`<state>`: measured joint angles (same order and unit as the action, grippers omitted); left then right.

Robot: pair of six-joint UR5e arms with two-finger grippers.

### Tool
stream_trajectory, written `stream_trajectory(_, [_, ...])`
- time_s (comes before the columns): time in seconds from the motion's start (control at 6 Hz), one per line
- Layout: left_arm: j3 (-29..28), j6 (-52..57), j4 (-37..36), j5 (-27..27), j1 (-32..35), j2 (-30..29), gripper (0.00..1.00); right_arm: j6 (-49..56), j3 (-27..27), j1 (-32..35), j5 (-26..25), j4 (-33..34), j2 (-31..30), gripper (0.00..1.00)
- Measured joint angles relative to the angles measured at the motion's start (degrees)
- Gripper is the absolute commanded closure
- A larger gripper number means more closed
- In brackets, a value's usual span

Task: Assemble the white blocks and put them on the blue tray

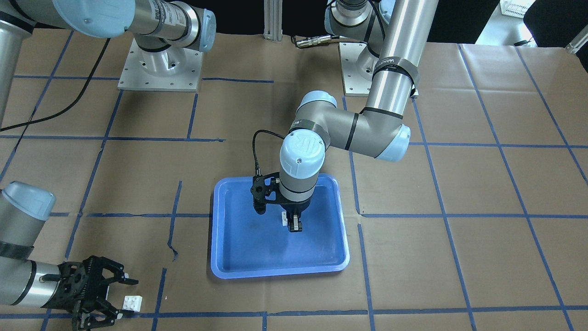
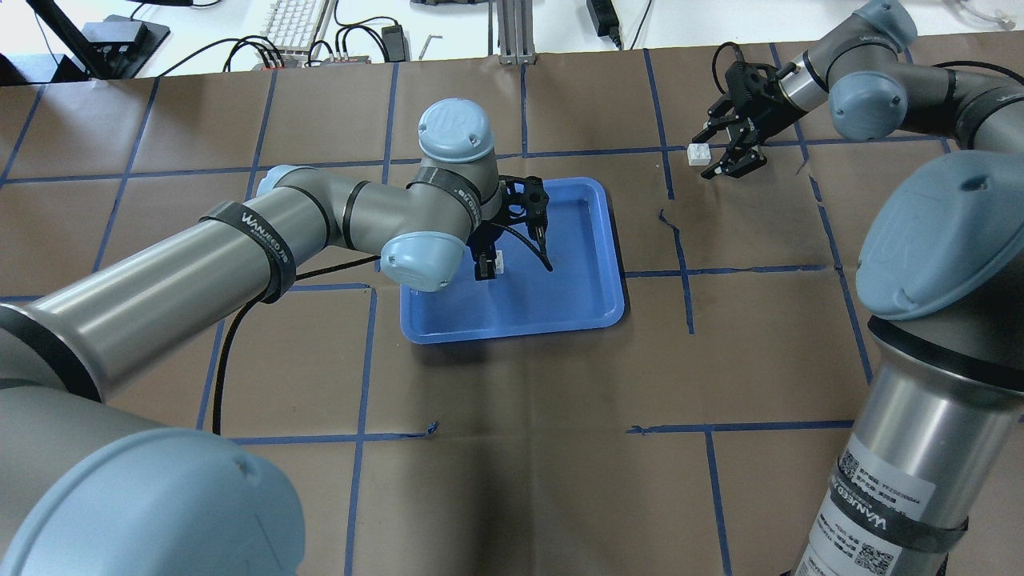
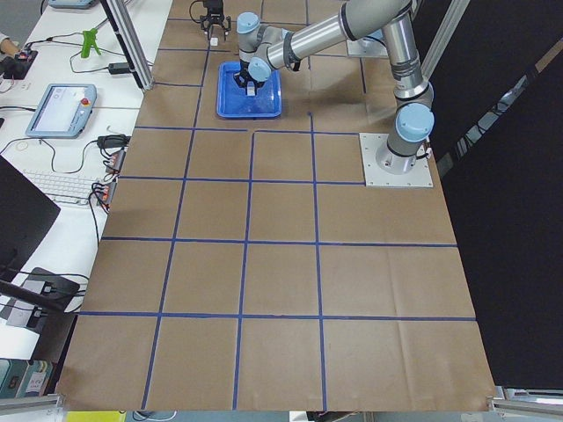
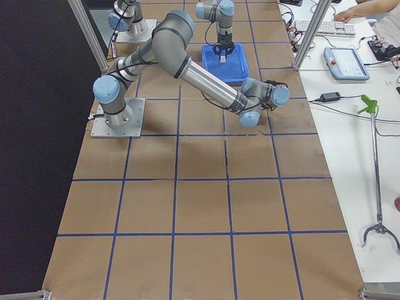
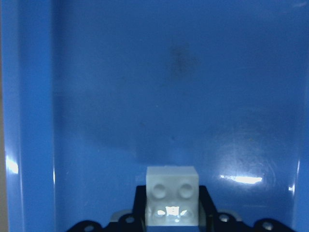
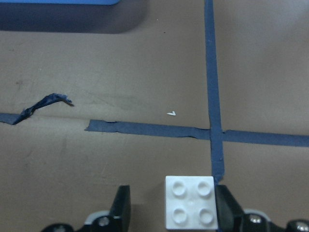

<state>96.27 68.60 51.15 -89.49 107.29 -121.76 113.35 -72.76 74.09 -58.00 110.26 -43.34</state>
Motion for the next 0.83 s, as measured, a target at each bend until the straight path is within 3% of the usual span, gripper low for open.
stream_trajectory(0.17, [0.1,-0.03,-0.03,0.04,0.02,-0.35,0.18,-0.17,0.08,0.0,0.0,0.21,0.01,0.6])
stream_trajectory(0.33, [0.13,-0.07,-0.15,0.1,0.02,-0.51,0.03,-0.22,0.13,0.0,-0.01,0.66,0.01,0.73])
stream_trajectory(0.5, [0.13,-0.22,-0.25,0.11,0.02,-0.5,0.01,-0.26,0.15,0.0,-0.01,1.16,0.01,0.8])
stream_trajectory(0.83, [-0.95,-0.59,2.06,-0.28,-0.1,1.47,0.01,-0.32,0.23,0.0,-0.1,1.9,-0.04,0.83])
